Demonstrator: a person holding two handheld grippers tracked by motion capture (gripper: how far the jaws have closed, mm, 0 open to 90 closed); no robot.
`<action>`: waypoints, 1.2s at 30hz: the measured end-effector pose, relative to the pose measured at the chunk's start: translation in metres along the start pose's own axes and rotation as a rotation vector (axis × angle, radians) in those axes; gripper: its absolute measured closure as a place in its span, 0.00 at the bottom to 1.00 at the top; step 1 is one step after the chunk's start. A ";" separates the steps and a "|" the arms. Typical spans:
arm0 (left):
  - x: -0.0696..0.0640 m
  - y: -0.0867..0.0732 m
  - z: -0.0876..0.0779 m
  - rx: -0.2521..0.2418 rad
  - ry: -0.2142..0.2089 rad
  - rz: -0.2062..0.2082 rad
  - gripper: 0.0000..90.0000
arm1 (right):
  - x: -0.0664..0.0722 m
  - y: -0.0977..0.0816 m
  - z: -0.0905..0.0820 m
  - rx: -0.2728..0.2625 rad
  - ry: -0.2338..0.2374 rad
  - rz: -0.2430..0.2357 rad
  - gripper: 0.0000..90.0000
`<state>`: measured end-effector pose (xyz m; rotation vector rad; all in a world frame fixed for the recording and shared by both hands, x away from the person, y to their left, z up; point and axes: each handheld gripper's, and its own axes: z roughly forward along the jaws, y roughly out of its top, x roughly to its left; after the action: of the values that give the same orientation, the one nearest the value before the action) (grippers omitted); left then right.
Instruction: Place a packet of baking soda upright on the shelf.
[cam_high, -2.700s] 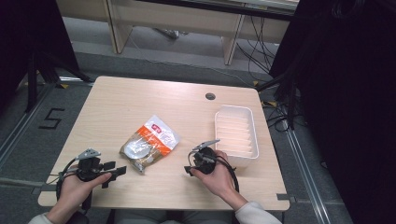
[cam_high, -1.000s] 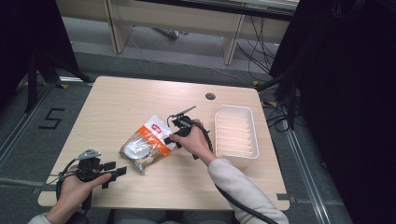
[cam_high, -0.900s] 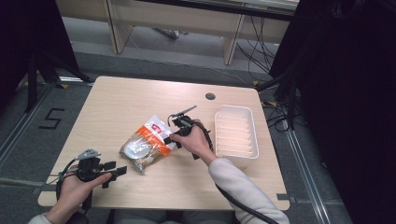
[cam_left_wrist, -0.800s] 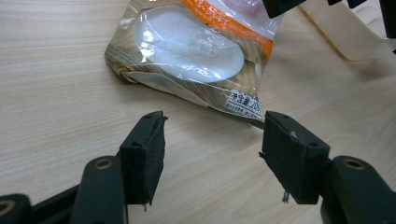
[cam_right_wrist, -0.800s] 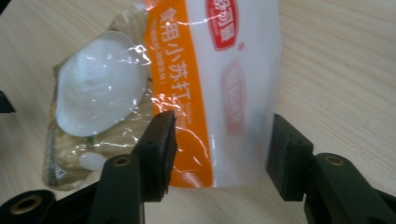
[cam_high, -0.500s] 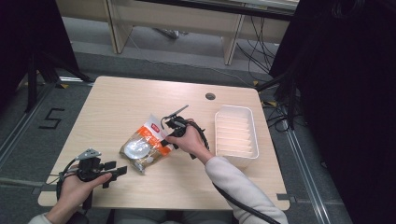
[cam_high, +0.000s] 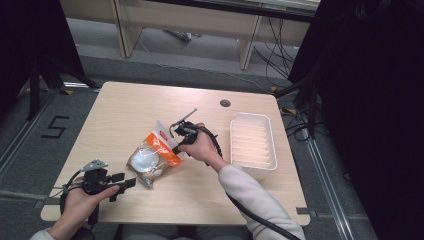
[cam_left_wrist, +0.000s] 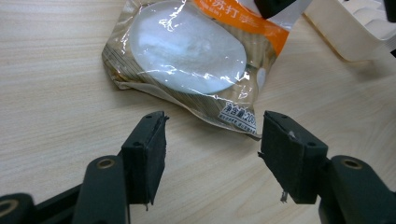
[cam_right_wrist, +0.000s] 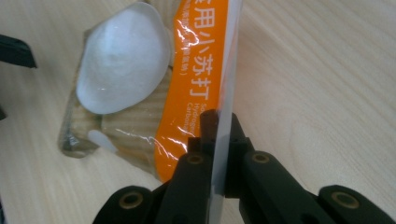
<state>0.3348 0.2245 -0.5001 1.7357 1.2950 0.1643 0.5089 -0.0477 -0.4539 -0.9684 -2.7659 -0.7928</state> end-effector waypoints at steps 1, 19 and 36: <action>0.000 0.000 0.000 0.004 -0.007 -0.001 0.45 | 0.001 0.002 -0.003 0.000 -0.001 -0.013 1.00; -0.001 0.000 0.000 -0.004 -0.014 -0.010 0.45 | 0.035 0.033 -0.071 0.093 -0.013 -0.292 1.00; 0.000 0.000 0.001 0.004 -0.010 0.009 0.45 | 0.051 0.031 -0.110 0.194 -0.043 -0.473 1.00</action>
<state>0.3348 0.2240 -0.5005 1.7439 1.2812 0.1575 0.4798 -0.0546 -0.3325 -0.3007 -3.0781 -0.5347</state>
